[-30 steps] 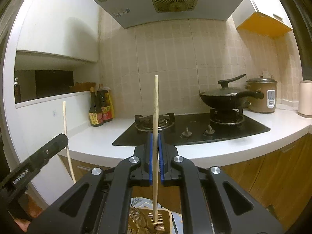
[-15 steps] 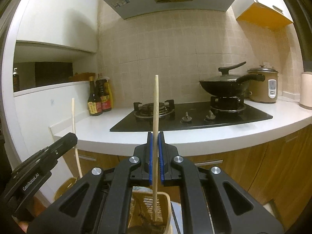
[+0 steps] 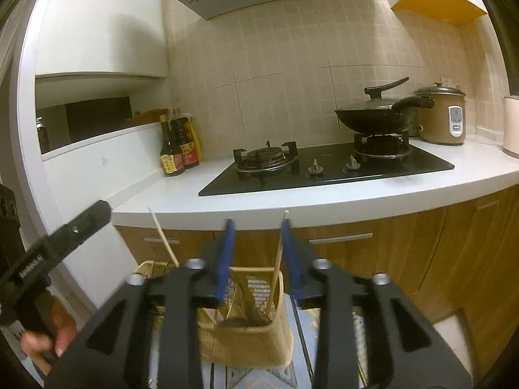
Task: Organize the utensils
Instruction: 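Lower the left tool onto the chopstick pair while the right tool grasps a chopstick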
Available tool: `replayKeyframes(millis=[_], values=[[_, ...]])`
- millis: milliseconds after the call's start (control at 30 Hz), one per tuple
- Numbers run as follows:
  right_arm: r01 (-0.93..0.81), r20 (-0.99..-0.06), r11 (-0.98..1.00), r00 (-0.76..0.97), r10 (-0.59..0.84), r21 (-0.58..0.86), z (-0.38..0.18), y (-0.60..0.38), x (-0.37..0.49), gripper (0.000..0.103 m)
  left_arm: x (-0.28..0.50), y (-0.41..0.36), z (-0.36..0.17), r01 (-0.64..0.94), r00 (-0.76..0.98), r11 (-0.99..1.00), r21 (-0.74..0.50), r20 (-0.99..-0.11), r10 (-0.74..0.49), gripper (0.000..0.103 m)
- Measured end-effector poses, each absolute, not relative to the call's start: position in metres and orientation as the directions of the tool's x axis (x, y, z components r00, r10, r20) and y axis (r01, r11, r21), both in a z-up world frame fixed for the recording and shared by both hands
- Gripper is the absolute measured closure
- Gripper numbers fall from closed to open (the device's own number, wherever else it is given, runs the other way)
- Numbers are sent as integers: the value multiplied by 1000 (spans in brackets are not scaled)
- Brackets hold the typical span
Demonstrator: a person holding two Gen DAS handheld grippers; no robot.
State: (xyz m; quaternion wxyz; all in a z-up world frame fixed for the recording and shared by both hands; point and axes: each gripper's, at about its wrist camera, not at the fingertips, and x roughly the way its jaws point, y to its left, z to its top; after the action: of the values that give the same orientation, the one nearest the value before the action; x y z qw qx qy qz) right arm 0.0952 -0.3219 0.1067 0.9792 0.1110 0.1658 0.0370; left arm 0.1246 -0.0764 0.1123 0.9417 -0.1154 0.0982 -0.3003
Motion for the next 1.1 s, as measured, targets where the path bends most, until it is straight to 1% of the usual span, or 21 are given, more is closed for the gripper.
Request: replayKeyframes(millis=[33,133,267,333,400,533,567,633,700,767,800,867,933,1100], values=[[-34,-316,974,943,105,224,108,-322,88,58,119,-72,114,543,800,793,-276,-115,-589,62],[-40,-325,976,939,109,212,112,-321,74,58,108,-60,119,548,795,789,-278,-120,-595,62],[-64,-368,978,920,135,200,116,-315,54,58,94,-44,126,552,779,779,-297,-148,-609,61],[-82,-396,979,905,153,189,116,-310,45,58,89,-38,127,552,771,778,-301,-171,-613,61],[-110,-450,979,875,177,172,112,-301,36,58,85,-31,125,549,756,776,-310,-211,-619,60],[-142,-555,981,810,191,131,97,-281,24,58,84,-18,115,502,727,794,-343,-330,-602,60],[-158,-581,978,787,207,135,92,-277,23,58,84,-14,113,481,730,804,-348,-349,-588,60],[-200,-657,967,710,255,159,77,-266,20,58,86,-5,104,426,721,828,-364,-416,-554,58],[-241,-712,953,636,297,183,63,-256,15,58,90,0,92,403,677,833,-379,-489,-551,58],[-298,-765,931,543,346,210,45,-243,7,58,93,-2,77,390,623,845,-365,-572,-534,58],[-330,-790,918,490,367,222,36,-234,1,58,94,-4,66,385,584,857,-342,-629,-513,58],[-381,-826,894,408,390,235,20,-218,-8,58,95,-9,44,378,518,875,-302,-714,-470,58],[-421,-845,871,343,410,252,6,-203,-18,58,95,-11,25,372,473,883,-287,-760,-446,58],[-515,-876,820,240,419,251,-24,-167,-43,58,92,-18,-12,383,352,875,-295,-830,-434,58]])
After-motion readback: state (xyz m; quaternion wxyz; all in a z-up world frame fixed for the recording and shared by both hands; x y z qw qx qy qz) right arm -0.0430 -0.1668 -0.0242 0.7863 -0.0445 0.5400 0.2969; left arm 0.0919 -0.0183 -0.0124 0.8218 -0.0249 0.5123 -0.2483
